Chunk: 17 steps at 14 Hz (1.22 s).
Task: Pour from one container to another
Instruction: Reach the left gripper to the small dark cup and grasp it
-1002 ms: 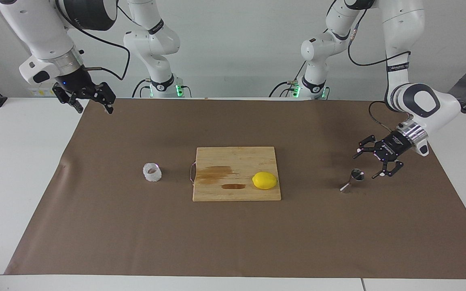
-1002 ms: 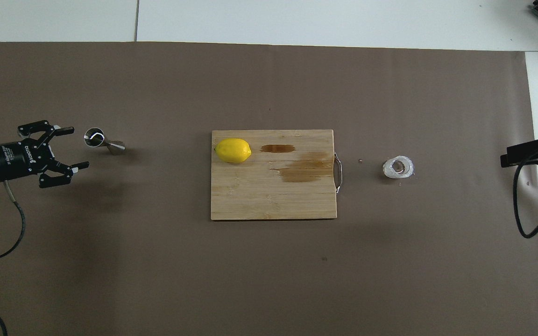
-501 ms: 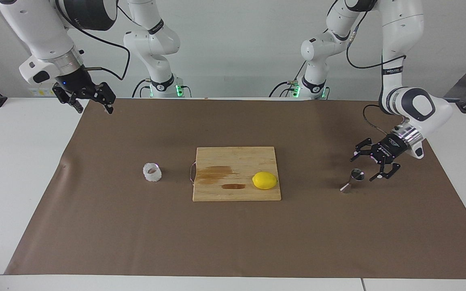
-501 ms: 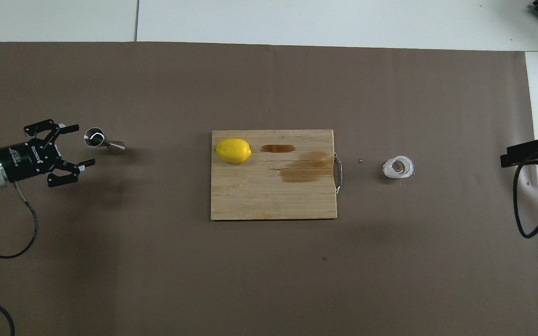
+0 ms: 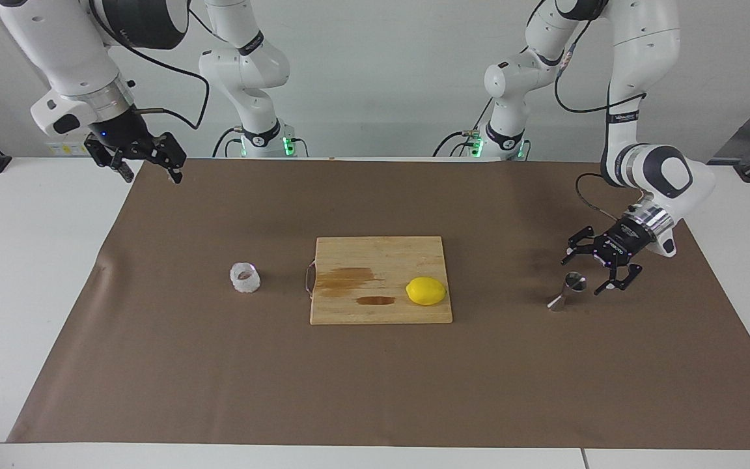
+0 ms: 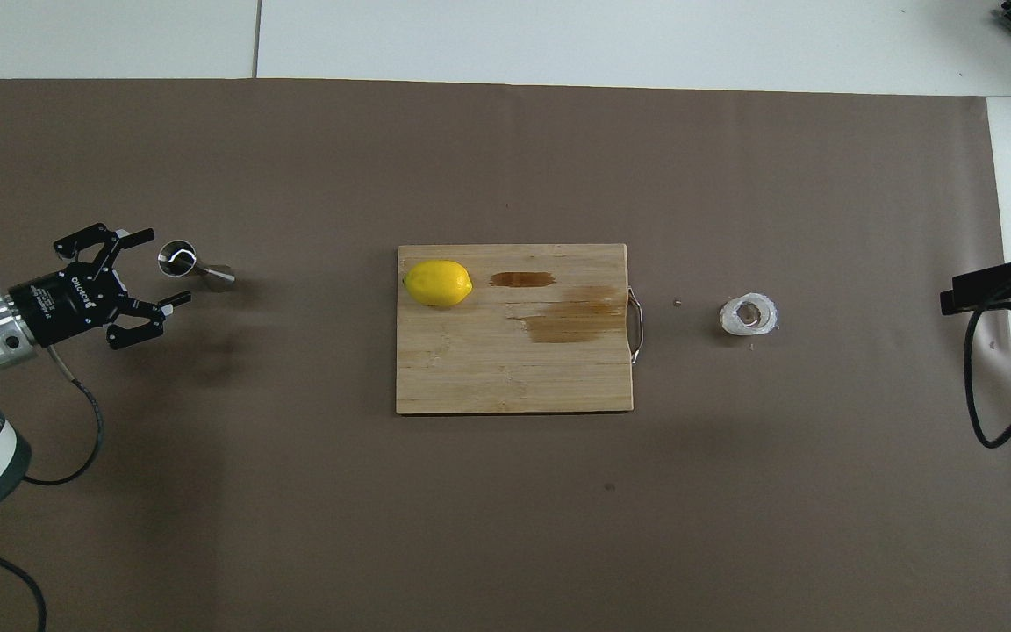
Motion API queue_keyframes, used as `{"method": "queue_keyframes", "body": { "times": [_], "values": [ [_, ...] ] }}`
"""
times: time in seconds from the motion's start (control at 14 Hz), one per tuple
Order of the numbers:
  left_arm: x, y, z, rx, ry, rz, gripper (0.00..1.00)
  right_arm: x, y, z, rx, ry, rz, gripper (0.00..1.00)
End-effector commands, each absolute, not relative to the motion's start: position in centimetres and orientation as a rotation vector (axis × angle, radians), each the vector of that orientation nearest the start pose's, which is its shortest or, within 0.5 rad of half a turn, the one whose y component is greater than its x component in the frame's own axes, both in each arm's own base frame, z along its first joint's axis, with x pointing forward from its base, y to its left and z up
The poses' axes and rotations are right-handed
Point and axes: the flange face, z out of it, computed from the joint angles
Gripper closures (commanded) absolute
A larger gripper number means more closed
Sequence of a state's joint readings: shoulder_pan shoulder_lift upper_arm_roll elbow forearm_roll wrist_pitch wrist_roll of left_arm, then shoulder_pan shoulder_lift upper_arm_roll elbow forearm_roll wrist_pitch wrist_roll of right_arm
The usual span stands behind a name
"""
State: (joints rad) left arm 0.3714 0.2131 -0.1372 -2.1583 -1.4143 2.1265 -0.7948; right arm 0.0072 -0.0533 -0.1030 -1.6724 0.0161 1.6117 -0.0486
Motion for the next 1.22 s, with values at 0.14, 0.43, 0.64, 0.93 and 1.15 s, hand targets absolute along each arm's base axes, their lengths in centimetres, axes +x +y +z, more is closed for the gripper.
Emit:
{"method": "queue_keyframes", "body": {
  "times": [0.14,0.43,0.64,0.93,1.15],
  "values": [
    [54.8,8.2,30.3,1.063,1.787,-0.554,0.0,53.9,-5.0,61.0,-3.121,0.092,0.01,0.0],
    [55.0,7.3,30.3,1.043,1.786,-0.556,0.0,53.9,-5.0,61.0,-3.121,0.092,0.01,0.0],
    [54.8,7.2,30.2,1.032,1.788,-0.561,0.0,53.9,-5.0,61.0,-3.121,0.092,0.01,0.0],
    [54.8,7.3,30.2,1.028,1.789,-0.56,0.03,53.9,-5.0,61.0,-3.121,0.092,0.01,0.0],
    [54.8,7.3,30.1,1.021,1.79,-0.56,0.13,53.9,-5.0,61.0,-3.121,0.092,0.01,0.0]
  ]
}}
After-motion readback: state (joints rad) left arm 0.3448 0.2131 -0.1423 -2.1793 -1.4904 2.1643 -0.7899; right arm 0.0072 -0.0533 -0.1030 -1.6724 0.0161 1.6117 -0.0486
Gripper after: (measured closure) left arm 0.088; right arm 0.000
